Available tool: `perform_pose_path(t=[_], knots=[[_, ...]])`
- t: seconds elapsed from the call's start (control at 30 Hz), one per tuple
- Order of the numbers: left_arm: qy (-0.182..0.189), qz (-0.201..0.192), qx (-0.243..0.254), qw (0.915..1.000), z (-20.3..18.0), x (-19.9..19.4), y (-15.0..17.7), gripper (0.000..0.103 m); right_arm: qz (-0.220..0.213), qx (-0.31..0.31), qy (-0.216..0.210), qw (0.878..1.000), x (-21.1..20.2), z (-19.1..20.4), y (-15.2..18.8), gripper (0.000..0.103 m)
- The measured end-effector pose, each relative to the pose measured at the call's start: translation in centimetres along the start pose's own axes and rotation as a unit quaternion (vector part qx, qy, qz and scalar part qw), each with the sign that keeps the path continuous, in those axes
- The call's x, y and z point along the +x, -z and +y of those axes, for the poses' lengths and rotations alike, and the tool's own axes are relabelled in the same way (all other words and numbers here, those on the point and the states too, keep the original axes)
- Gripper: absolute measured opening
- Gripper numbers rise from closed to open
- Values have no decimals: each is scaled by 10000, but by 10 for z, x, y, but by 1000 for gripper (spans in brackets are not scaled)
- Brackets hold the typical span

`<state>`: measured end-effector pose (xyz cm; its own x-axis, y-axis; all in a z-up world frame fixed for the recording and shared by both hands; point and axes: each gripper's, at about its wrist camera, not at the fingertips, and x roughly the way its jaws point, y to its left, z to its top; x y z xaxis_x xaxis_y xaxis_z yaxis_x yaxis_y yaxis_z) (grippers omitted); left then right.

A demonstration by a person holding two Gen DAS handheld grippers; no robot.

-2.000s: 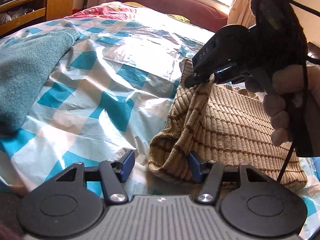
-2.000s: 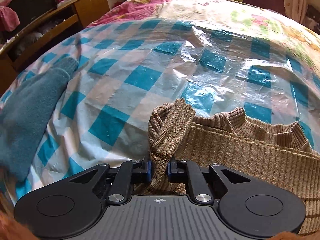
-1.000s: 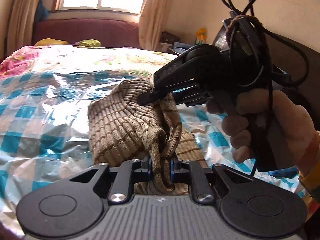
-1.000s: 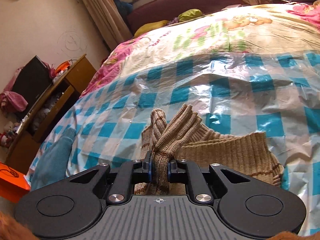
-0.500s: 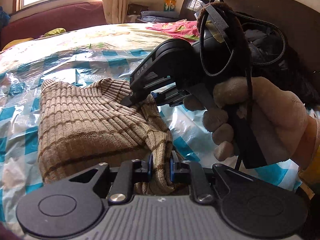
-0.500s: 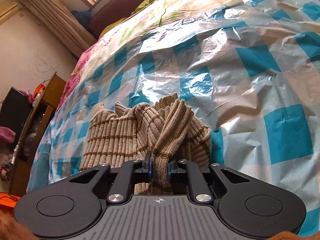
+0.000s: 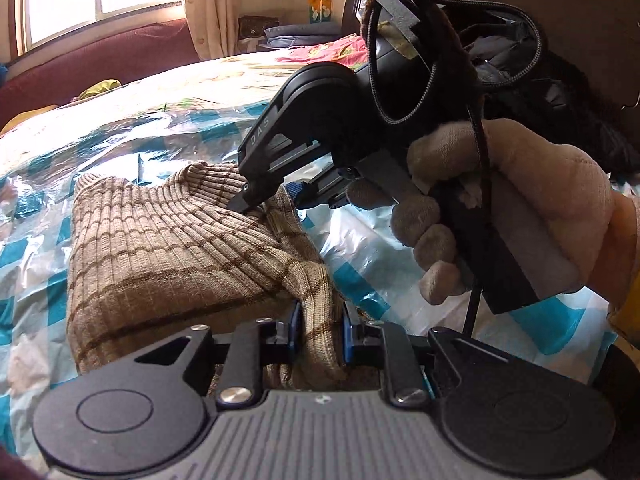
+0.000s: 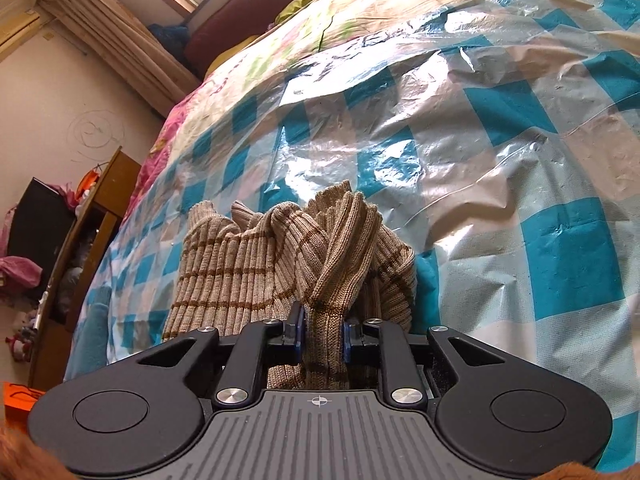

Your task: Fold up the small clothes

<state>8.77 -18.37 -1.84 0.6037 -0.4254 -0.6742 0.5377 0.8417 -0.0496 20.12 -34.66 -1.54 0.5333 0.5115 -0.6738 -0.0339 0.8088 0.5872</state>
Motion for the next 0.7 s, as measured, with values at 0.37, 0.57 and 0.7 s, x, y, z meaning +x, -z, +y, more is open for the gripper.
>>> perform_pose_path(t=[0.37,0.57,0.7], knots=[[326,121,332,9988,-15,0,4,36,-71,-162,92,9998,-4,-4,2,17],[636,131,281,9975,-8,-9,3,45,-349,132,73,9993,-24,-11,3,23],[693,84,240,9973,-2,-19,4,47,-652,20,246,9976,-38,-4,4,24]])
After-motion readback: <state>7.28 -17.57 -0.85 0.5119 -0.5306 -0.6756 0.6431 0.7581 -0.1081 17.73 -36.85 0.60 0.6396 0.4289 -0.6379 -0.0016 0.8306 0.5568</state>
